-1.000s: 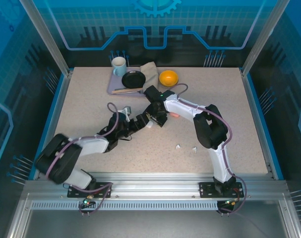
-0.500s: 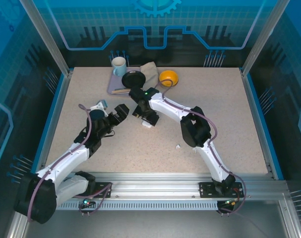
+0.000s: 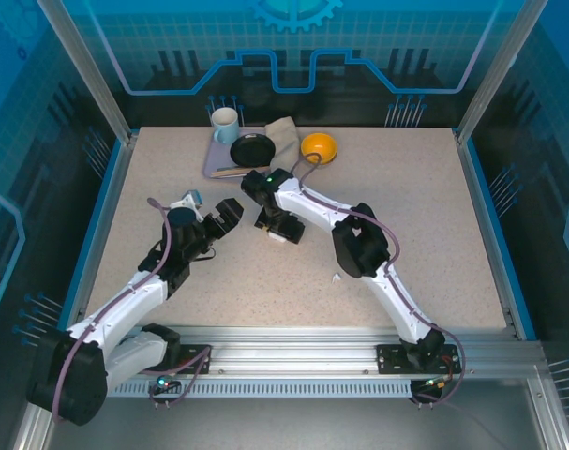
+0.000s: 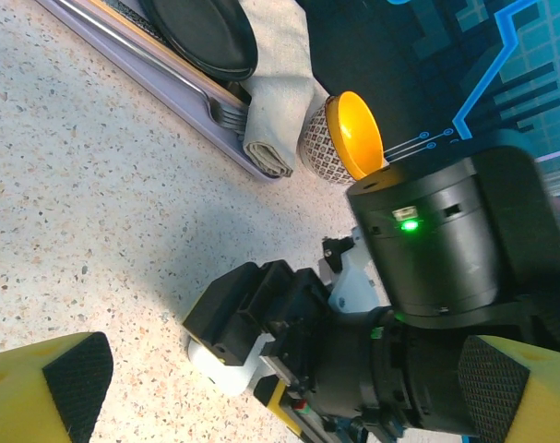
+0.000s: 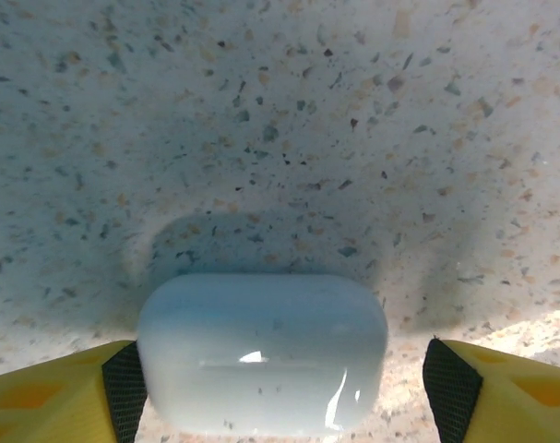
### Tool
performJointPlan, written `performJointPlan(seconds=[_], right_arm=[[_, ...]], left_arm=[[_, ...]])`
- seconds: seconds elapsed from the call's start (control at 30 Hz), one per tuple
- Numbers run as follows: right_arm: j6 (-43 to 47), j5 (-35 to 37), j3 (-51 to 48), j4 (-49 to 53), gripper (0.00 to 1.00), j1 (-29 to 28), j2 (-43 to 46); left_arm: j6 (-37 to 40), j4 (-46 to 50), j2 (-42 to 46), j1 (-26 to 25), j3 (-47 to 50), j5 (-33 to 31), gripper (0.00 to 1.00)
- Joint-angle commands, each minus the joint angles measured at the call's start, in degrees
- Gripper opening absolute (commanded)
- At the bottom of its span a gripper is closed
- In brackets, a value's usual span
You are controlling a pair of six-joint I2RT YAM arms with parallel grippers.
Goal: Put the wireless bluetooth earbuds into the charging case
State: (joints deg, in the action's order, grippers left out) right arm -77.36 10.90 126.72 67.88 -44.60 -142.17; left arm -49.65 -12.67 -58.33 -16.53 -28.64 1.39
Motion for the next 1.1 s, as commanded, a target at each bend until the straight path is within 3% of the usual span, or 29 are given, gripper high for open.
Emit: performJointPlan(seconds=[0.0, 0.33, 0.57, 0.73, 1.07], right_arm=[[-0.79, -0.87, 2.16, 0.85, 0.79, -0.36, -3.11], [0.33, -0.76, 1.27, 0.51, 0.73, -0.05, -3.93], [6.47, 0.41, -2.32, -3.28, 0.56, 0.41, -1.31], [7.39, 0.21, -11.38, -10.79, 0.45, 0.66, 5.37], [0.90, -3.65, -27.24, -21.59, 0.42, 4.13, 19.59]], left_arm=[[-1.11, -0.69, 0.27, 0.54, 1.11, 1.52, 0.99], [-1.15, -0.74, 0.36, 0.54, 1.22, 1.86, 0.99], [-0.32, -0.34, 0.32, 0.55, 1.12, 2.59, 0.99], [0.27, 0.47, -0.03, 0.54, 1.45, 3.41, 0.99], [-0.19, -7.71, -5.59, -1.00, 5.63, 8.34, 0.99]])
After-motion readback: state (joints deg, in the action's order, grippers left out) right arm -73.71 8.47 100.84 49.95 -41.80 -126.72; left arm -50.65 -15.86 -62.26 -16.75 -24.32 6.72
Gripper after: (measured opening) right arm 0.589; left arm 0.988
